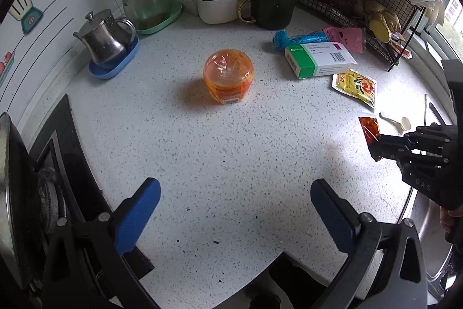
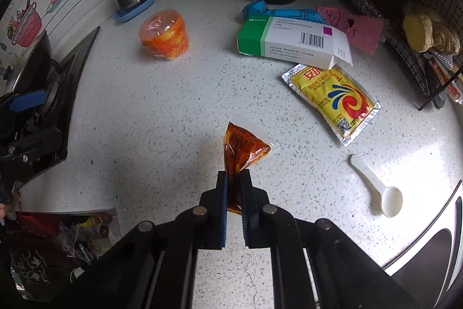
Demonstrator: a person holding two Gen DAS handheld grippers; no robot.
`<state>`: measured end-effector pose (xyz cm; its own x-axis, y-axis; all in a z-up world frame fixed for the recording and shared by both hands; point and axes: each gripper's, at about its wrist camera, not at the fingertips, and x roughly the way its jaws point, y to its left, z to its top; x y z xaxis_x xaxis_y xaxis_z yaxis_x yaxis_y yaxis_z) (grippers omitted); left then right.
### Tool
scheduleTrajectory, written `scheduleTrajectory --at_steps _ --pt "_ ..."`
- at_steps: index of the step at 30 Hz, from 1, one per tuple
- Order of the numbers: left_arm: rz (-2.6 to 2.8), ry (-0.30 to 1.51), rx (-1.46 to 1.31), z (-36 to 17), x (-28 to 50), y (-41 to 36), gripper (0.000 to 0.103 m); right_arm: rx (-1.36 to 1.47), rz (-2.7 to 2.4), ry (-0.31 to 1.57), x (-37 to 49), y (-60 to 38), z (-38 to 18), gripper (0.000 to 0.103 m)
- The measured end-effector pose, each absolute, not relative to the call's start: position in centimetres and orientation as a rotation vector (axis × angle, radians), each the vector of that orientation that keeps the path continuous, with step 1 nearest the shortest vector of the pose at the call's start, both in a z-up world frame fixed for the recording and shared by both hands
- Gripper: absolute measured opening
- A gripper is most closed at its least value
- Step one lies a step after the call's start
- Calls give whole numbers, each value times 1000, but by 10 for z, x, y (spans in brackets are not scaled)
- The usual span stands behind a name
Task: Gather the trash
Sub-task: 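Reach the right tool to the brown sauce packet and grasp it, then grasp the orange round container with the left tool while the right holds the packet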
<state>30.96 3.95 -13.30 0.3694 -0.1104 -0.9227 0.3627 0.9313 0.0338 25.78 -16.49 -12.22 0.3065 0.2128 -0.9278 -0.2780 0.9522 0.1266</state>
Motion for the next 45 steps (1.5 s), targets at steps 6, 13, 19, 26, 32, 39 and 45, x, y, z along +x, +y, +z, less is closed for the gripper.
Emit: scheduleTrajectory --at_steps 6,13,19,26,32,39,45 --pt "-367 1139 300 -137 357 28 103 -60 304 1206 273 -178 -116 7" --pt "-442 1144 360 -152 414 11 103 -23 280 1236 282 -200 -127 7" --pt "-451 1162 403 -177 447 -1 102 16 258 1253 277 -216 -131 7" --pt "-447 1199 399 -196 461 -7 65 47 221 1280 261 -235 -132 7" --pt "-436 1170 376 -179 436 3 65 67 211 1276 257 -239 -130 7" --pt "-350 1146 251 -143 363 41 65 70 260 1246 263 -209 -122 7" --pt "-304 1172 210 -124 297 83 65 29 322 1207 246 -170 -104 7"
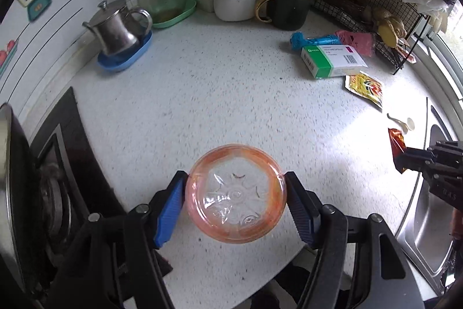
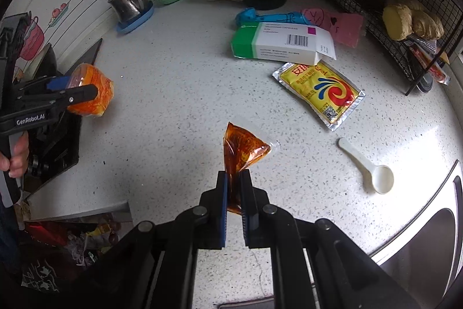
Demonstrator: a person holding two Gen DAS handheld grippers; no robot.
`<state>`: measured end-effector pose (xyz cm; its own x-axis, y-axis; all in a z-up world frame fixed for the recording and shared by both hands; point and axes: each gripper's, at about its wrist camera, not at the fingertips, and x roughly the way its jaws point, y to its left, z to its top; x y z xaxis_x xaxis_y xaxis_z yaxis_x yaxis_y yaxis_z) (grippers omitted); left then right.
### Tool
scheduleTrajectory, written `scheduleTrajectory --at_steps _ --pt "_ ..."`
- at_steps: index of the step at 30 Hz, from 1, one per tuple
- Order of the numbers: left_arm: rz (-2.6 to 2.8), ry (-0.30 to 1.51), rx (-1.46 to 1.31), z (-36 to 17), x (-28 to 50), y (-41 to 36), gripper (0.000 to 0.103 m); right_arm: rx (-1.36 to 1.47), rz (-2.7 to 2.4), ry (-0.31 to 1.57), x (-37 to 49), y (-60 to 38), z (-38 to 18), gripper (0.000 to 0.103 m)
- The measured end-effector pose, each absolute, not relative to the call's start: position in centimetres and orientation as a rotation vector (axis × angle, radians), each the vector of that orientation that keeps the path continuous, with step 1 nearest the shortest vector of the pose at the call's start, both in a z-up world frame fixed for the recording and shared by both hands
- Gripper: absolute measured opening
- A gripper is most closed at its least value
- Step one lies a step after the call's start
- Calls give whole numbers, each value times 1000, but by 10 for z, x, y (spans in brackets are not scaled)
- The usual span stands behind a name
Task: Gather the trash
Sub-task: 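Grasp the orange round container with the left tool while the right holds the packet, then carry the container and packet down toward the red bin with both tools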
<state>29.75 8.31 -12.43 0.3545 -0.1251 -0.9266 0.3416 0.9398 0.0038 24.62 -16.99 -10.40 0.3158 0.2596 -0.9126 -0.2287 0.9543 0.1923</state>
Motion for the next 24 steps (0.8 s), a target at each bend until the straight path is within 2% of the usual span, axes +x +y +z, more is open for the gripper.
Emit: scheduleTrajectory --at_steps 11,24 --pt "-254 1107 175 -78 176 155 65 -25 429 1118 178 -90 -67 7" --pt "-245 1063 166 -64 63 227 65 -57 469 1063 79 -17 -57 7"
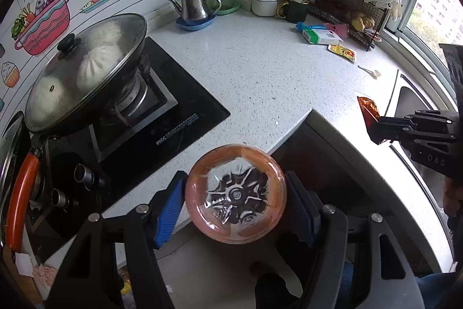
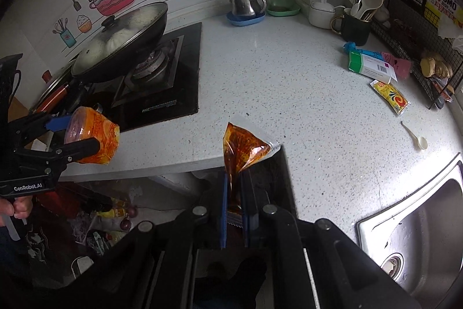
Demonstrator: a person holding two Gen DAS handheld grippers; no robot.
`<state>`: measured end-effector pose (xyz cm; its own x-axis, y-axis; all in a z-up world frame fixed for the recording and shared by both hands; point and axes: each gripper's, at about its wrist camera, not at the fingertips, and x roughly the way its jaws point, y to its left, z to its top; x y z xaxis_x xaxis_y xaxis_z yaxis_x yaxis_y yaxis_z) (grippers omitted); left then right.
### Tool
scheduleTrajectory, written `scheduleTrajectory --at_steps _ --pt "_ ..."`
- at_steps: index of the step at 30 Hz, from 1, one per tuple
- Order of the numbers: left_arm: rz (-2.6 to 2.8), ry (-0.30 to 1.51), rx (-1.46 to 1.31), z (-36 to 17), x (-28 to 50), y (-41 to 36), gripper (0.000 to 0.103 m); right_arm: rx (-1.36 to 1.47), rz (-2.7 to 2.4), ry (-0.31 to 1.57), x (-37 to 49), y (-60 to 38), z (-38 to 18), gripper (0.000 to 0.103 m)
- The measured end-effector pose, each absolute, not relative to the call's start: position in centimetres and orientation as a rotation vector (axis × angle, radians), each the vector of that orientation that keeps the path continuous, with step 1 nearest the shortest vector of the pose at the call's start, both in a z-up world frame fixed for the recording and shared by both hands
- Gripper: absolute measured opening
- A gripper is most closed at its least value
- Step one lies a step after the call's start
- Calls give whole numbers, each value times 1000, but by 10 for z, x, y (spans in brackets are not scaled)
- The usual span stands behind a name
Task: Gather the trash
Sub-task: 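Carry the container and packet down toward the red bin with both tools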
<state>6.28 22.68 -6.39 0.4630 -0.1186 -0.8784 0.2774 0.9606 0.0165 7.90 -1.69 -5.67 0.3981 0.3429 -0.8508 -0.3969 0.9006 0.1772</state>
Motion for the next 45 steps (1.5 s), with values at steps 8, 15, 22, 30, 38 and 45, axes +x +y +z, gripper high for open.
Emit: scheduleTrajectory --at_steps 8,15,22,30,38,45 --pt "-281 1093 177 -77 20 241 65 -52 450 1082 39 9 -66 7" --pt "-273 1161 156 -110 -2 241 65 -51 462 1140 22 19 -88 7" --pt "-272 1240 145 -161 -5 231 65 -79 460 1201 20 20 -132 7" --pt "-259 1311 170 -240 8 214 65 -73 441 1251 33 13 -202 7" --pt "-256 1390 164 -344 26 198 65 -106 407 1279 50 10 -291 7" --pt "-263 1434 126 -437 40 187 65 -98 391 1312 66 7 -372 7"
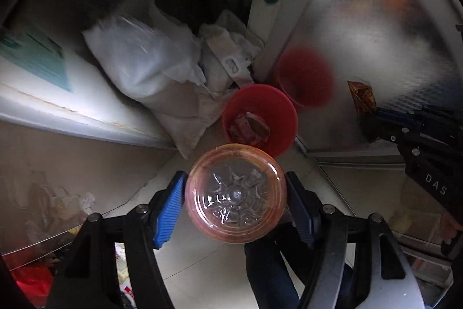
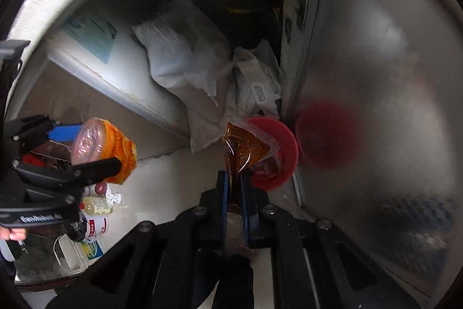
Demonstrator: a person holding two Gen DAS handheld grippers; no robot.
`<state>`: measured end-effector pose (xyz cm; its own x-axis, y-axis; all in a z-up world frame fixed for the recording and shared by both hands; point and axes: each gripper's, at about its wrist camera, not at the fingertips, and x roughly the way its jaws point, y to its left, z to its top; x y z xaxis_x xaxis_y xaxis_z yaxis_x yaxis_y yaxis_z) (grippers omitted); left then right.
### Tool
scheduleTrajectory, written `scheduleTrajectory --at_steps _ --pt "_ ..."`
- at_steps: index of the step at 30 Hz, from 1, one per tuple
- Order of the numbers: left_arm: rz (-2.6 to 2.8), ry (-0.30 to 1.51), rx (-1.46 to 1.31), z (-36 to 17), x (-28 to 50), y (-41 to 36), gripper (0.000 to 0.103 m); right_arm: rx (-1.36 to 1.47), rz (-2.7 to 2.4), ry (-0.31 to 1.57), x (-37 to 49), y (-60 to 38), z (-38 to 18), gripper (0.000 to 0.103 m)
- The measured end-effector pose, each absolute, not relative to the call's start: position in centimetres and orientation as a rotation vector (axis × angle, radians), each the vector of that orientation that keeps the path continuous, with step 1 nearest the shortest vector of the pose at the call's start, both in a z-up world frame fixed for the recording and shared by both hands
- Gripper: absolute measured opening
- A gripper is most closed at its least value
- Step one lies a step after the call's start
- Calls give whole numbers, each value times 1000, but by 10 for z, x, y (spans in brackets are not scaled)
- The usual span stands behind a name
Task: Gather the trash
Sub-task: 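Carry the container and packet down toward the red bin with both tools, then open the left tool over the red bin while the right releases the packet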
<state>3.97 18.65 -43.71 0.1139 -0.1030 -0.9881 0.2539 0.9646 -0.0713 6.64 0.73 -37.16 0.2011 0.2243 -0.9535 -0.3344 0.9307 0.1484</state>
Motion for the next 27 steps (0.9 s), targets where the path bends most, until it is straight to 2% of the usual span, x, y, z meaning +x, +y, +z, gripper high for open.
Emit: scheduleTrajectory --at_steps 12,19,22,25,27 --pt "-322 1459 114 -572 84 168 65 -72 330 1329 83 -12 -491 7" --pt "-381 1448 148 -604 98 149 67 -55 298 1327 87 -18 -517 7" --pt "-416 1451 160 -611 102 142 80 -63 287 1330 88 -20 -524 7" --pt "-436 1443 154 -610 102 141 86 -60 274 1333 91 -22 -528 7" --pt "-441 1453 137 -610 102 143 86 -67 271 1334 92 -23 -529 7"
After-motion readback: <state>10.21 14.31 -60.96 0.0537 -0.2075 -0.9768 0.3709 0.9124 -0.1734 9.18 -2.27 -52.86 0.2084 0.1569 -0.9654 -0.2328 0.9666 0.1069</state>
